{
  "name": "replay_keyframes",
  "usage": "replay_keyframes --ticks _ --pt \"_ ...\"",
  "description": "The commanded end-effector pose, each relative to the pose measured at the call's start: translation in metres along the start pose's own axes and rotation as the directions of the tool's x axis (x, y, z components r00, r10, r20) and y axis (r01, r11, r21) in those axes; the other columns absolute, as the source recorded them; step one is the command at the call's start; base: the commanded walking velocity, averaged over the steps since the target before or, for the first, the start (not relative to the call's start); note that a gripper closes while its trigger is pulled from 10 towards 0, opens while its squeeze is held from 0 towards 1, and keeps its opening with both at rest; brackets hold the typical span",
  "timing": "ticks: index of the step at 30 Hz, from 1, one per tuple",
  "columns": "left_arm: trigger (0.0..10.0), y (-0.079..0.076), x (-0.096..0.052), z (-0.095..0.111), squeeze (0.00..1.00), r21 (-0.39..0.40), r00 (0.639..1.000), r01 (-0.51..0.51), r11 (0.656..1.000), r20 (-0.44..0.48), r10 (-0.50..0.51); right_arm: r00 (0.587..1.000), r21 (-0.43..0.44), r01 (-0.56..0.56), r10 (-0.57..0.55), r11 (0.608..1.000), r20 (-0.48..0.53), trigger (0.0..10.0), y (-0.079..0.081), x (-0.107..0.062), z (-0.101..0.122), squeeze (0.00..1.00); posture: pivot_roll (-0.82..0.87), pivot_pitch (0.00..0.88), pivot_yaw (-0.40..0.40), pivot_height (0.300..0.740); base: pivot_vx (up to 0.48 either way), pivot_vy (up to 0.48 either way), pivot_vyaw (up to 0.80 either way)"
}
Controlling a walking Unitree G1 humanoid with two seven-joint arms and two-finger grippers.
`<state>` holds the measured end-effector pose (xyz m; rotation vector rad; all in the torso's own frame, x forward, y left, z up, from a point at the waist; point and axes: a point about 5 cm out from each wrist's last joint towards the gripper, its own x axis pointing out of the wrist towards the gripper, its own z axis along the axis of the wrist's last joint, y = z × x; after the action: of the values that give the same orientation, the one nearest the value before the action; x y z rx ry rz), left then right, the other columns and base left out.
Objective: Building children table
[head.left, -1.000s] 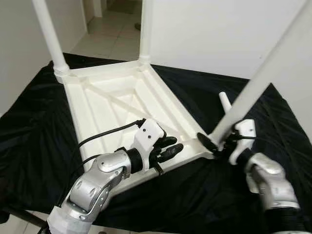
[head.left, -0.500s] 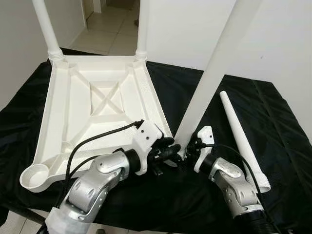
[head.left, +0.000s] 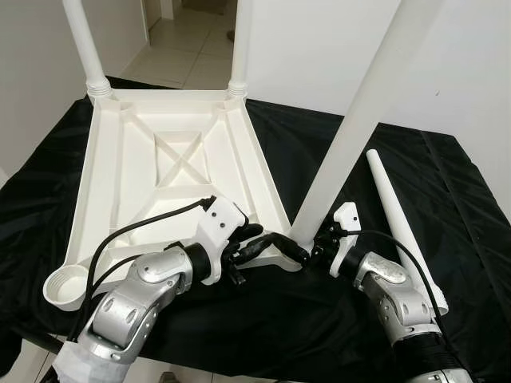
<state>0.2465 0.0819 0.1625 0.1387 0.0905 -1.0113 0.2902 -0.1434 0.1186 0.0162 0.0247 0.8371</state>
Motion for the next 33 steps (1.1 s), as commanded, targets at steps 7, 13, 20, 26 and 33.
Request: replay_keyframes --ticks 7,13,20,26,33 --pt "10.0 -0.012 0.001 -0.008 0.00 0.040 0.997 0.082 0.996 0.002 -0.082 1.000 -0.081 0.030 -0.031 0.996 -0.001 10.0 -0.025 -0.012 0.013 0.00 0.16 0.035 -0.099 0.740 0.000 0.000 0.00" --pt "10.0 -0.013 -0.003 -0.009 0.00 0.075 0.996 0.092 0.993 -0.010 -0.092 0.999 -0.093 0.052 -0.052 0.994 -0.002 10.0 -0.035 -0.014 0.016 0.00 0.17 0.019 -0.097 0.740 0.000 0.000 0.00" --pt "10.0 -0.011 -0.003 -0.007 0.00 0.092 0.997 0.081 0.992 0.003 -0.082 1.000 -0.083 0.013 -0.012 0.996 0.009 10.0 -0.028 -0.009 0.014 0.00 0.18 0.011 -0.095 0.740 0.000 0.000 0.00" --pt "10.0 -0.011 0.003 -0.008 0.00 0.087 0.994 0.109 0.990 0.003 -0.109 0.999 -0.086 -0.033 0.036 0.996 0.030 10.0 -0.024 0.003 0.017 0.00 0.18 0.008 -0.089 0.740 0.000 0.000 0.00" --pt "10.0 -0.008 0.005 -0.014 0.00 0.140 0.993 0.113 0.984 -0.045 -0.108 0.999 -0.103 -0.024 0.027 0.994 0.027 2.0 -0.029 0.003 0.018 0.00 0.18 0.008 -0.088 0.740 0.000 0.000 0.00"
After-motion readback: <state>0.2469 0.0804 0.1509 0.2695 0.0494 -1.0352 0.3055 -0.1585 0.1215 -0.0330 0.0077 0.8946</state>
